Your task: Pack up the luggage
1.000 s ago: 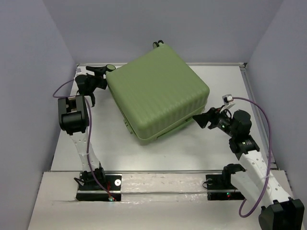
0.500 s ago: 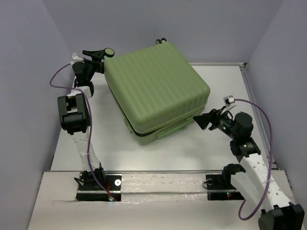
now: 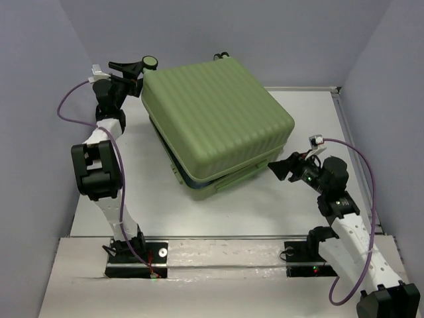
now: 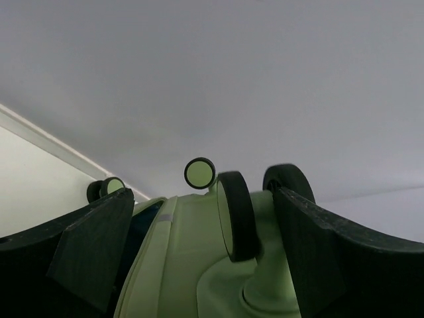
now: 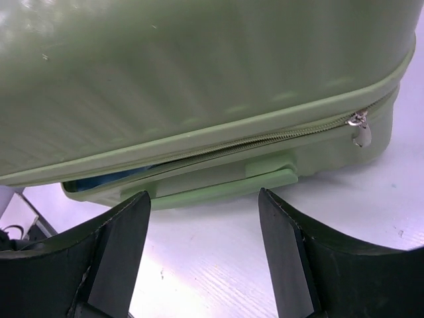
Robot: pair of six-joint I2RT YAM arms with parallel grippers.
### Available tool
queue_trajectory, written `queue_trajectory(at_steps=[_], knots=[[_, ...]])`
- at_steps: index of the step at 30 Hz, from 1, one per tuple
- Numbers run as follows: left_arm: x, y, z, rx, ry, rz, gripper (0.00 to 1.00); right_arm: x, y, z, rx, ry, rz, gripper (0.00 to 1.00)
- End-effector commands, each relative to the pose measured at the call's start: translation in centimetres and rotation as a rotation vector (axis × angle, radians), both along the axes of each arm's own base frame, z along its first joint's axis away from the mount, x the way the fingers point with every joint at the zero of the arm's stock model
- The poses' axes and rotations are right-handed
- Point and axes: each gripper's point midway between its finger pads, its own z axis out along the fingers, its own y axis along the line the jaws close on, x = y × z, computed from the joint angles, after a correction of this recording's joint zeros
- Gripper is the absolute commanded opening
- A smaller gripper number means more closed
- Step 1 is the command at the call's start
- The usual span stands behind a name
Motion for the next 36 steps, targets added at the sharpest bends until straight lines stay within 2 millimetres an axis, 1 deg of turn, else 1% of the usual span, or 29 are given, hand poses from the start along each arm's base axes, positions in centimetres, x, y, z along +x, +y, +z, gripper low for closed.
queue_trajectory(at_steps=[1,2,6,8,10,12,15,17,20,22,23,24,25,26,27,29,30,32,33,34,35,36], knots=[[-3.4,-1.9,6.2,0.091,-0.176,-0.053,0.99,0.6,-0.5,0.4,-0.007,-0.012,-0.04,0.71],[-3.2,-1.6,5.1,0.095,-0.15,-0.048,0.99,0.6,-0.6,0.4,-0.008,-0.01,-0.045,0.69],[-2.6,-1.1,3.1,0.11,-0.101,-0.047,0.99,1.0,-1.2,-0.3,-0.018,0.003,-0.09,0.66],[-2.1,-0.7,1.5,0.118,-0.064,-0.042,0.99,1.6,-2.0,-1.1,-0.028,0.02,-0.148,0.62],[-1.9,-0.3,0.8,0.134,-0.049,-0.035,0.99,2.1,-2.5,-1.5,-0.033,0.037,-0.184,0.6],[-1.6,0.1,-0.9,0.141,0.011,-0.028,0.99,2.5,-2.5,-2.2,-0.035,0.067,-0.188,0.56],[-1.2,1.2,-1.6,0.178,0.04,-0.001,0.99,2.8,-2.4,-1.9,-0.025,0.059,-0.193,0.53],[-0.9,2.0,-1.3,0.22,0.041,0.027,0.99,2.8,-2.6,-1.9,-0.028,0.054,-0.199,0.52],[-0.9,3.7,-1.6,0.278,0.106,0.085,0.99,2.9,-2.8,-2.3,-0.037,0.059,-0.213,0.52],[-1.4,4.3,0.0,0.309,0.087,0.118,0.99,3.4,-3.4,-2.3,-0.045,0.064,-0.25,0.52],[-1.8,4.5,1.3,0.329,0.07,0.133,0.99,3.6,-3.6,-2.0,-0.046,0.058,-0.263,0.52],[-2.0,4.5,2.0,0.337,0.06,0.139,0.99,3.8,-3.8,-1.9,-0.05,0.057,-0.28,0.51],[-2.3,4.5,2.9,0.346,0.047,0.143,0.99,4.3,-4.3,-2.2,-0.061,0.063,-0.315,0.49],[-2.5,4.6,4.0,0.352,0.042,0.152,0.99,4.6,-4.5,-2.4,-0.071,0.066,-0.326,0.45],[-3.0,4.6,5.2,0.361,0.031,0.161,0.99,4.9,-4.7,-2.1,-0.08,0.06,-0.333,0.34],[-3.5,4.7,7.2,0.397,0.019,0.177,0.99,5.7,-5.3,-2.5,-0.113,0.063,-0.365,0.24],[-4.1,4.8,8.5,0.427,0.0,0.189,0.99,6.1,-5.4,-2.3,-0.116,0.057,-0.375,0.17],[-5.0,5.1,9.9,0.453,-0.009,0.216,0.99,7.0,-5.5,-1.7,-0.125,0.009,-0.379,0.12],[-5.6,5.2,10.2,0.463,-0.003,0.231,0.99,7.3,-5.3,-1.7,-0.135,-0.002,-0.365,0.09],[-7.0,4.7,11.7,0.473,-0.031,0.236,0.99,7.9,-5.3,-2.0,-0.152,-0.014,-0.363,0.07],[-7.7,4.4,10.1,0.484,0.0,0.234,0.99,8.3,-5.4,-2.2,-0.165,-0.022,-0.367,0.07],[-10.0,2.5,11.9,0.495,-0.049,0.221,0.99,8.6,-5.7,-2.5,-0.178,-0.022,-0.374,0.07]])
